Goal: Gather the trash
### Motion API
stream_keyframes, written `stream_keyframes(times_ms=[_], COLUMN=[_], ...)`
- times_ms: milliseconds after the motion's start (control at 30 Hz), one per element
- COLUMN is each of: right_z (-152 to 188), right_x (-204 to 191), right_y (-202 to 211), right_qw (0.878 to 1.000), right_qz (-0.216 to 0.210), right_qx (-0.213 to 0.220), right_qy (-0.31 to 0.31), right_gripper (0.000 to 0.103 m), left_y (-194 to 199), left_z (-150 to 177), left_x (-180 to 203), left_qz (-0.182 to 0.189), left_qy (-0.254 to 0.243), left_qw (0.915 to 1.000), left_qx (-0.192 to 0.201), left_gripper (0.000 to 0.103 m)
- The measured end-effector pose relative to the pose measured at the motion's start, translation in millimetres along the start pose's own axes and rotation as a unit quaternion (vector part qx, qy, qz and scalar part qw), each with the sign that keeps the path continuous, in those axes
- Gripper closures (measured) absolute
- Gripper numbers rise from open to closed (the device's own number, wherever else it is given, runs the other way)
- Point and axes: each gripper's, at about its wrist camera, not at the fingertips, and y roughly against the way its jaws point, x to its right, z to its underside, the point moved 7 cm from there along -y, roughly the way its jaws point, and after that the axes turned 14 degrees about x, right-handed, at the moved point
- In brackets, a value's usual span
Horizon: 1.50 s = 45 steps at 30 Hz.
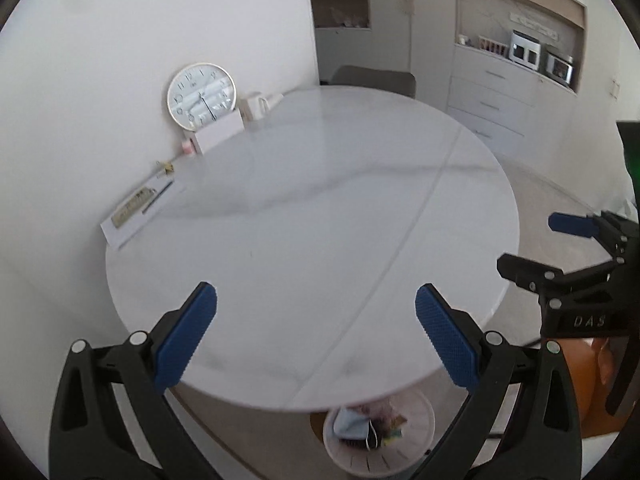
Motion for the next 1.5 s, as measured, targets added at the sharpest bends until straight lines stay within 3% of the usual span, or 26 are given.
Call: stream_keyframes(times_ms=[267,467,700,933,1167,1500], right_z=[-60,-98,-147,-177,-188,-193], right_x=[31,54,74,79,78,75], right_y=[-31,-37,-8,41,64,68], right_qw=[1.0,0.999,0.992,0.972,0.959,0.958], right_qz=[-0.017,0.001,0.057,0.153,0.203,0.203], right_qx=[0.013,0.042,0.103,0.16,0.178,0.189], right_qy=[-0.013,-0.029,-0.049,-0.078,-0.083,-0.078], right_gripper=[0.002,0.002,0.002,0.002,0.002,0.002], left_y=[-39,-47,-48,-39,-32,-26], left_z=[-49,-93,-154,-197,-213,-218], left_x=[1,8,15,27,32,31], left_qz=[-0.028,-0.02,0.008,0.07,0.105,0.1], left_qy=[0.03,0.036,0.002,-0.038,-0.041,-0.037], left_qw=[0.9991,0.9983,0.9953,0.9868,0.9797,0.9783], left_qx=[0.01,0.042,0.097,0.141,0.166,0.177], left_gripper=[0.008,0.008,0.008,0.008,0.008,0.008])
